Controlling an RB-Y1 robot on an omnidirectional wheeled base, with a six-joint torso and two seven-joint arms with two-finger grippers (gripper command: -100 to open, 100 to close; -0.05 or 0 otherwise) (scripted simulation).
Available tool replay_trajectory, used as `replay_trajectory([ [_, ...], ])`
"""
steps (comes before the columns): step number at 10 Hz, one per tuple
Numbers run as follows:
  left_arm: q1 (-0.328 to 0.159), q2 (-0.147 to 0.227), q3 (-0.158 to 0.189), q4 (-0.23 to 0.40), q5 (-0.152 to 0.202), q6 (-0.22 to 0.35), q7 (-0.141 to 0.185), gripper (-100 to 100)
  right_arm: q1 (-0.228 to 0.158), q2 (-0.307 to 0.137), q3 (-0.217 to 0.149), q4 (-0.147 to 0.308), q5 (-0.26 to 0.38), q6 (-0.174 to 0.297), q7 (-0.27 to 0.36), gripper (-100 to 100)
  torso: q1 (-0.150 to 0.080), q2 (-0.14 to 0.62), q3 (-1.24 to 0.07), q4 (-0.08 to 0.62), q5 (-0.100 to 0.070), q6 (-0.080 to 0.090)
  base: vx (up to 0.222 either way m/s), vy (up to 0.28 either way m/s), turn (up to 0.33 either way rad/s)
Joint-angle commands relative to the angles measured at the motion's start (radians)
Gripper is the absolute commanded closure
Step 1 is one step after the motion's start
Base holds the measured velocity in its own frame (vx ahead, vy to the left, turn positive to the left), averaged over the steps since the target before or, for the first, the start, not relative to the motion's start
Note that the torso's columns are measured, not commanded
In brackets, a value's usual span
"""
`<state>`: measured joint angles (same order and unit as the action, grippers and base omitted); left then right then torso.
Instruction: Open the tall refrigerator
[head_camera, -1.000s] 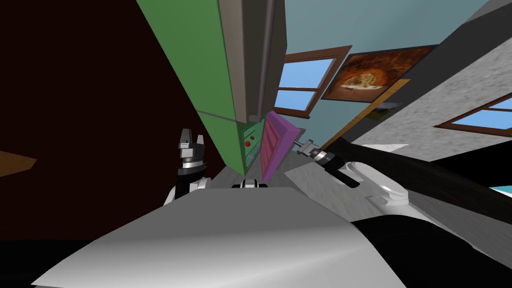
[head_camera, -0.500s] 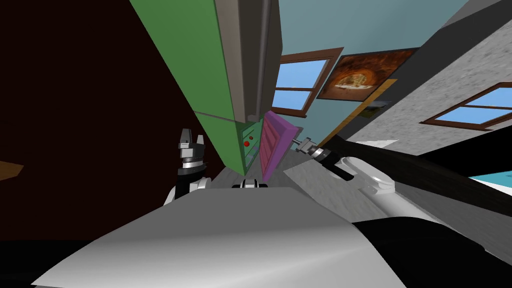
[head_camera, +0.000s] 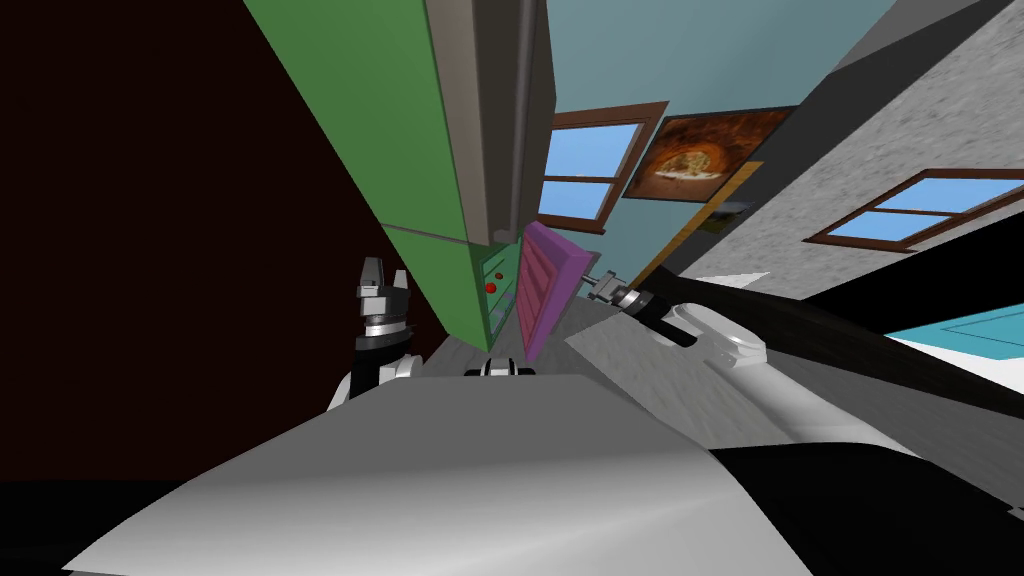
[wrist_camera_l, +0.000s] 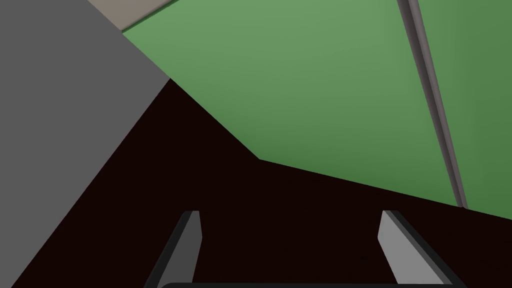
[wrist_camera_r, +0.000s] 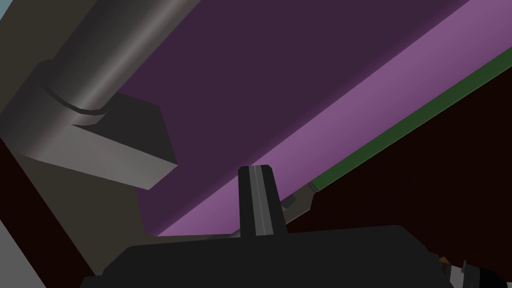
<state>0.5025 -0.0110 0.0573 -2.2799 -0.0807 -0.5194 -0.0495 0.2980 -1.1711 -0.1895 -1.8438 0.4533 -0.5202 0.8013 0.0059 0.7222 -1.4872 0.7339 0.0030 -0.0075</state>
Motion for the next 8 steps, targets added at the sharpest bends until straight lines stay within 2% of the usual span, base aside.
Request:
replay_trajectory([
  [1, 0.000, 0.000, 0.000, 0.000, 0.000, 0.000, 0.000, 0, -0.075, -0.024, 0.029, 0.043, -0.021, -0.005, 0.016, 100, 0.000, 0.001, 0.001, 0.000, 0.000, -0.001, -0.009, 0.034, -0.045],
  [2, 0.000, 0.000, 0.000, 0.000, 0.000, 0.000, 0.000, 0, -0.107, -0.071, 0.087, 0.102, -0.063, -0.033, 0.048, 100, 0.001, 0.000, 0.000, 0.003, 0.002, -0.005, -0.006, 0.038, -0.154],
  [3, 0.000, 0.000, 0.000, 0.000, 0.000, 0.000, 0.000, 0, -0.133, -0.071, 0.098, 0.125, -0.063, -0.033, 0.048, 100, 0.002, 0.001, 0.001, 0.001, 0.002, -0.002, -0.001, 0.051, -0.111],
  [5, 0.000, 0.000, 0.000, 0.000, 0.000, 0.000, 0.000, 0, -0.175, -0.071, 0.098, 0.125, -0.063, -0.033, 0.048, 100, 0.001, 0.002, 0.001, 0.003, 0.002, -0.005, -0.017, 0.017, -0.028],
  [8, 0.000, 0.000, 0.000, 0.000, 0.000, 0.000, 0.000, 0, -0.175, -0.071, 0.098, 0.125, -0.063, -0.033, 0.048, 100, 0.009, 0.003, 0.001, 0.007, 0.007, -0.007, -0.001, -0.010, 0.006],
])
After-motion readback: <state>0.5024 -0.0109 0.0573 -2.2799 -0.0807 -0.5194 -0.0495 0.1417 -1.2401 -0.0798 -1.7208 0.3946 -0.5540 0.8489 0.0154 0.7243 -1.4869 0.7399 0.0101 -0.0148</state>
